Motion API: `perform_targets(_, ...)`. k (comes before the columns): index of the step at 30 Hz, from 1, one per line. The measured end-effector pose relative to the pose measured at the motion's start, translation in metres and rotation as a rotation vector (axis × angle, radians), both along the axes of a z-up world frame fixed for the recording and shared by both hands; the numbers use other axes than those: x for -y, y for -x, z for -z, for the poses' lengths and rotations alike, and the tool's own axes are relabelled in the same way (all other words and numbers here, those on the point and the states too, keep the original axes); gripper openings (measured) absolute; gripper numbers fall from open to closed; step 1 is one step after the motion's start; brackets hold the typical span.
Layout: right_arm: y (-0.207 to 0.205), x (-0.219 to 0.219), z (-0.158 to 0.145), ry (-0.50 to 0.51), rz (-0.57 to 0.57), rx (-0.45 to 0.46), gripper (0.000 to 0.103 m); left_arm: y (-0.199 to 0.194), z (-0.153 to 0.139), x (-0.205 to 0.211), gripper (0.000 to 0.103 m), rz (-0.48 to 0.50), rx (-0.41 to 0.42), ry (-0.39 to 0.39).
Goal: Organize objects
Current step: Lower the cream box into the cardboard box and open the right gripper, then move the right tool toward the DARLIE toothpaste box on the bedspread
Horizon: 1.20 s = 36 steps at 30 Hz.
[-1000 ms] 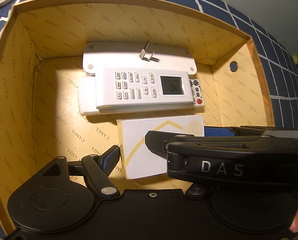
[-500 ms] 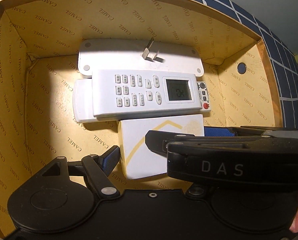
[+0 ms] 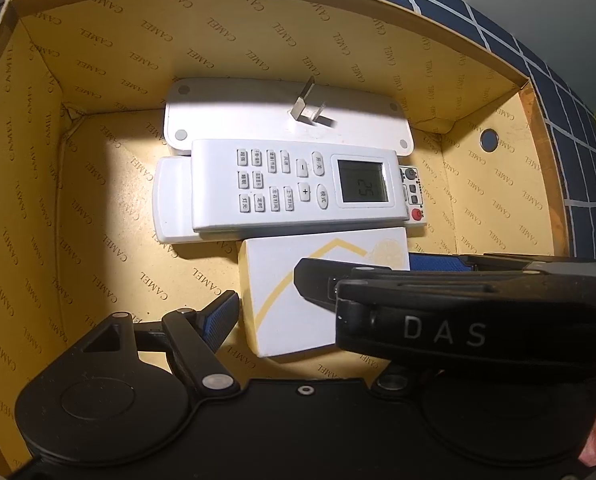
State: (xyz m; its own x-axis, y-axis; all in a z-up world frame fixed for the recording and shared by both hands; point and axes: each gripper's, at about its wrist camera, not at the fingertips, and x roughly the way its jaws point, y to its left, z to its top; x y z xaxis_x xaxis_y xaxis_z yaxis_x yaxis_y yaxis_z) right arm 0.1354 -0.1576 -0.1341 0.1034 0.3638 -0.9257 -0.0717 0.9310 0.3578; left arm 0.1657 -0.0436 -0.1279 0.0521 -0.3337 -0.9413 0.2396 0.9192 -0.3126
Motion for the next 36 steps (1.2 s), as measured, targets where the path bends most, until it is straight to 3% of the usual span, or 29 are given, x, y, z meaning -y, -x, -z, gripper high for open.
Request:
perform_targets(14, 0.020, 0.004, -0.032, 0.031, 0.007, 0.087, 0.074, 0.024, -0.037, -0.011, 0.078, -0.042, 0.076, -0.025)
perform_targets(26, 0.053, 0.012, -0.078, 0.037, 0.028, 0.201, 0.103, 0.059, -0.078, -0.017, 0.091, -0.084, 0.177, -0.042)
perform_targets(30, 0.065, 0.022, -0.093, 0.031, 0.041, 0.245, 0.103, 0.073, -0.088, -0.014, 0.091, -0.086, 0.202, -0.053)
perform_targets(36, 0.082, 0.042, -0.115, 0.028, 0.061, 0.290, 0.103, 0.096, -0.105, -0.005, 0.100, -0.080, 0.237, -0.053)
